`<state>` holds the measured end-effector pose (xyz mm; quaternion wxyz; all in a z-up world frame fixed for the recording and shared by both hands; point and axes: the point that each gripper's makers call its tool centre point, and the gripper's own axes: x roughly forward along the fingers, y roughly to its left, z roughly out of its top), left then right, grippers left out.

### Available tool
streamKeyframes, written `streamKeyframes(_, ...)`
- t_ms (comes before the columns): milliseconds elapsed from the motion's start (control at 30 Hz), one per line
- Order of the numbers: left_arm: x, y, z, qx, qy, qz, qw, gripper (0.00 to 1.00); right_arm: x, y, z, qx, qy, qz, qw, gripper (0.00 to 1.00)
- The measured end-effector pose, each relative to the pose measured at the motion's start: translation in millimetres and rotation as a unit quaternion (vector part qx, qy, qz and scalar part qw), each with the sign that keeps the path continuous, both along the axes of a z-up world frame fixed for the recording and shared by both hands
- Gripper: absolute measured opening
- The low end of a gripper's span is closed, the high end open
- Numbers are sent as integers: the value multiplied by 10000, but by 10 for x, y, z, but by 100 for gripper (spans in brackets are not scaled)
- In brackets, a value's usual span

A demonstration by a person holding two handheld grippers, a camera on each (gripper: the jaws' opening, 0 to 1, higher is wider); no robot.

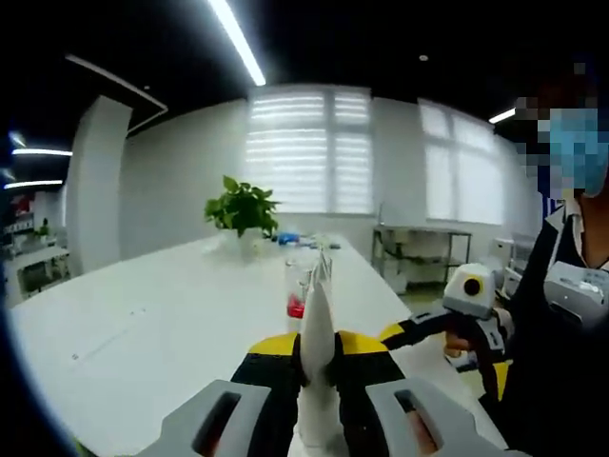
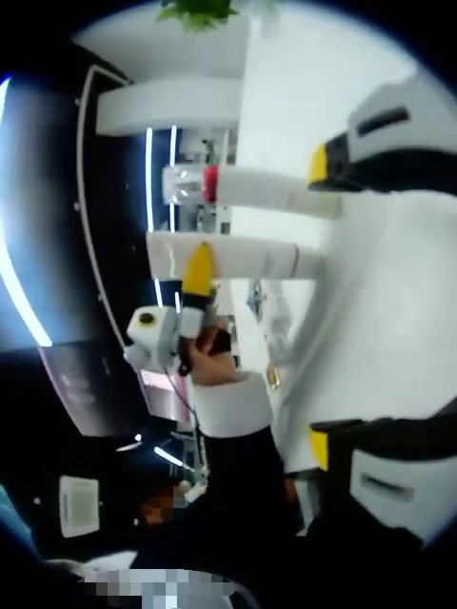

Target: Arrange the skincare products in the storage area until every visible bottle or jar stands upright without overlapping.

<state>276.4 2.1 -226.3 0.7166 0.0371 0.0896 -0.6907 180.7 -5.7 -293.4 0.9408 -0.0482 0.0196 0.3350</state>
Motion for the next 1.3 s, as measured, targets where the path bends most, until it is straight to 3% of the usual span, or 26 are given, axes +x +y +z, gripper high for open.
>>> streamKeyframes(267,42,-32,-1,-63,-111,56,9999,12,-39,-9,34,-21,-87,-10,10000,100)
streamKeyframes(900,95,-66,22,-285,35,103,9995,14,-32,-49,-47,-2,48,-51,10000,100)
streamKeyframes(1000,110,-45,150,-565,-58,188,9982,21,-30,-54,-58,6,68,-57,10000,100)
streamKeyframes(1300,117,78,302,-677,-240,410,9966,31,-35,-39,-66,72,130,-45,9999,100)
